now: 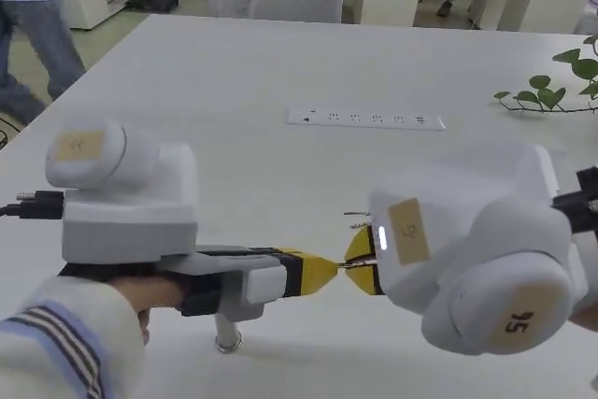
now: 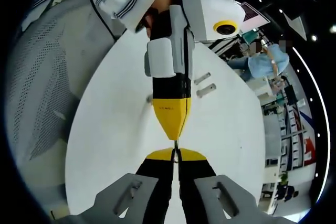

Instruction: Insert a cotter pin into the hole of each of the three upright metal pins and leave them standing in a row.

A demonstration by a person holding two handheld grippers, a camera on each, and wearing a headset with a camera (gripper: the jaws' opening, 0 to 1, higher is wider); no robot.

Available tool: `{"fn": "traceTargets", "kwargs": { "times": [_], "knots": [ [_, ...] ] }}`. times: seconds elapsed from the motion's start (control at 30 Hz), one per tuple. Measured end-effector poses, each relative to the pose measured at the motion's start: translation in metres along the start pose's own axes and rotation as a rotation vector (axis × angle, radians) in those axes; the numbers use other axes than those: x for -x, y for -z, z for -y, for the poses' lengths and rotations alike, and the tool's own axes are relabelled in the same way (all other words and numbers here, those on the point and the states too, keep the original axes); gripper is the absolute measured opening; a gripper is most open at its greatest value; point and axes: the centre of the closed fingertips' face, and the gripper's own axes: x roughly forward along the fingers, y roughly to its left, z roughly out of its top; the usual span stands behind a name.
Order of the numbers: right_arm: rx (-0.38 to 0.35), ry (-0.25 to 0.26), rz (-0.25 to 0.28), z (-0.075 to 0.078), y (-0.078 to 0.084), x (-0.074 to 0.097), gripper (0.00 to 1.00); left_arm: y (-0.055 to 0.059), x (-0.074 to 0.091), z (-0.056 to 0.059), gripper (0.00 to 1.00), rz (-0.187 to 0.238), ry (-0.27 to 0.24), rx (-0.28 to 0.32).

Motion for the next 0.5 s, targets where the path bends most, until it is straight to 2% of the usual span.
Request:
{"fn": "traceTargets", "kwargs": {
  "times": [0.17, 0.23, 0.27, 0.33, 0.43, 0.5],
  "knots": [
    [0.016, -0.002, 0.022, -0.0009, -0.0008, 0.0019, 0.03, -0.0001, 0.0006, 0.001, 0.0, -0.01, 0.006, -0.023],
    [0.032, 0.006, 0.029, -0.0001, -0.0015, 0.0025, 0.03, -0.0016, 0.0014, 0.0017, 0.0, -0.004, 0.007, -0.051],
    [0.03, 0.009, 0.034, 0.0006, -0.0019, 0.0029, 0.03, -0.0032, 0.0018, 0.0019, 0.0, 0.004, 0.005, -0.099],
    [0.029, 0.009, 0.045, 0.0011, -0.0025, 0.0039, 0.03, -0.003, 0.0026, 0.0035, 0.0, 0.005, 0.006, -0.108],
    [0.02, 0.012, 0.078, 0.0013, -0.0049, 0.0053, 0.04, -0.0042, 0.0041, 0.004, 0.0, 0.009, 0.011, -0.125],
    [0.0, 0.005, 0.111, 0.0009, -0.0091, 0.0057, 0.07, -0.004, 0.0043, 0.0069, 0.0, 0.009, 0.02, -0.145]
  ]
}}
